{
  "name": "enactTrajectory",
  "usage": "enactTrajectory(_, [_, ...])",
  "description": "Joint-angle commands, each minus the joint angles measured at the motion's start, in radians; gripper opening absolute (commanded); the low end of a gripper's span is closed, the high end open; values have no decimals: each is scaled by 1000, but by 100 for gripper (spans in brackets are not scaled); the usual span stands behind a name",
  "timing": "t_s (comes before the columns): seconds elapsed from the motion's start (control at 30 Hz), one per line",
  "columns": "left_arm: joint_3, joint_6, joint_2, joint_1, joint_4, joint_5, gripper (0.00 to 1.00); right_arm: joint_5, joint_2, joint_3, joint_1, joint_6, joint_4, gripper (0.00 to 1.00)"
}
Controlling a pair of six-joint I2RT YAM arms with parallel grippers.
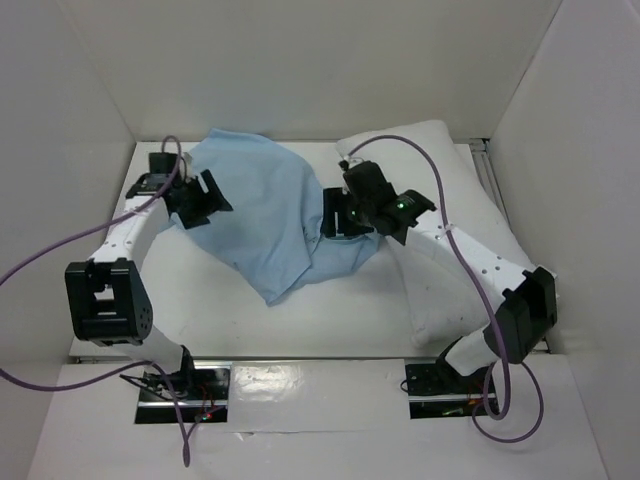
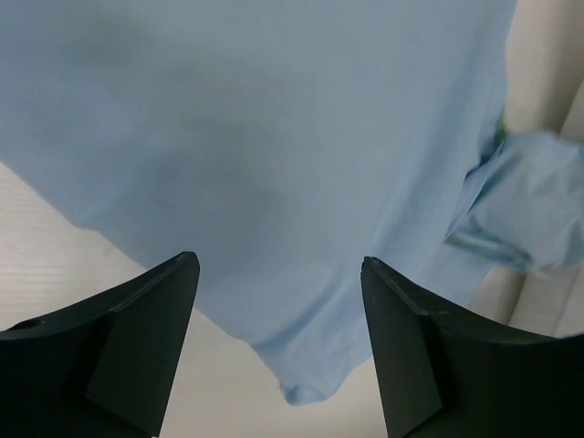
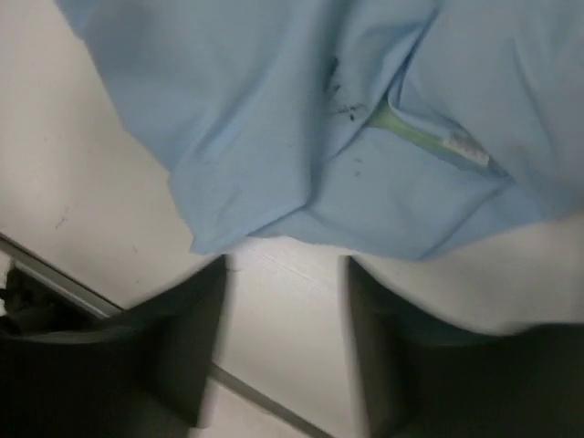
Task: Put the pillow into the pillowcase
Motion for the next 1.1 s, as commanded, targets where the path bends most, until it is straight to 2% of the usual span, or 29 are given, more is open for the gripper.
enactTrajectory(0.0, [-83,39,4,-126,-55,-36,84,62,-51,-151,-14,148,-75,74])
enactTrajectory(0.07, [-116,48,-12,-229,-55,-56,84,43,-51,-199,-14,198,-54,86])
enactTrajectory(0.13, [-165,48,-27,-286,-64,-56,84,43,-33,-245,-26,236,-24,96])
enactTrajectory(0.33, [-265,30,-55,-458,17,13,89,43,55,-294,-68,264,107,94])
enactTrajectory(0.47, [-265,30,20,-539,40,-88,89,43,139,-282,-79,255,151,88])
enactTrajectory(0.6, [-265,30,92,-558,63,-130,83,43,216,-270,-79,246,181,79])
enactTrajectory(0.63, [-265,30,120,-558,72,-145,77,43,237,-270,-79,246,190,77])
enactTrajectory(0.7, [-243,30,148,-558,72,-171,72,43,268,-260,-79,237,190,71])
enactTrajectory(0.73, [-220,30,172,-558,59,-186,59,43,268,-260,-79,237,190,69])
enactTrajectory(0.8, [-197,30,181,-558,46,-200,44,43,282,-260,-79,237,201,62])
enactTrajectory(0.83, [-179,30,192,-558,46,-200,31,43,291,-260,-79,226,201,59])
enactTrajectory(0.87, [-170,30,192,-558,46,-200,10,43,291,-271,-79,226,201,54])
enactTrajectory(0.9, [-160,30,192,-558,36,-200,0,58,291,-271,-69,226,201,42])
enactTrajectory(0.97, [-125,30,192,-558,17,-211,0,68,300,-260,-69,217,210,25])
enactTrajectory(1.03, [-94,39,177,-547,-14,-211,0,95,300,-241,-69,205,200,0])
enactTrajectory(1.07, [-55,50,166,-532,-29,-211,0,104,288,-215,-69,191,185,0])
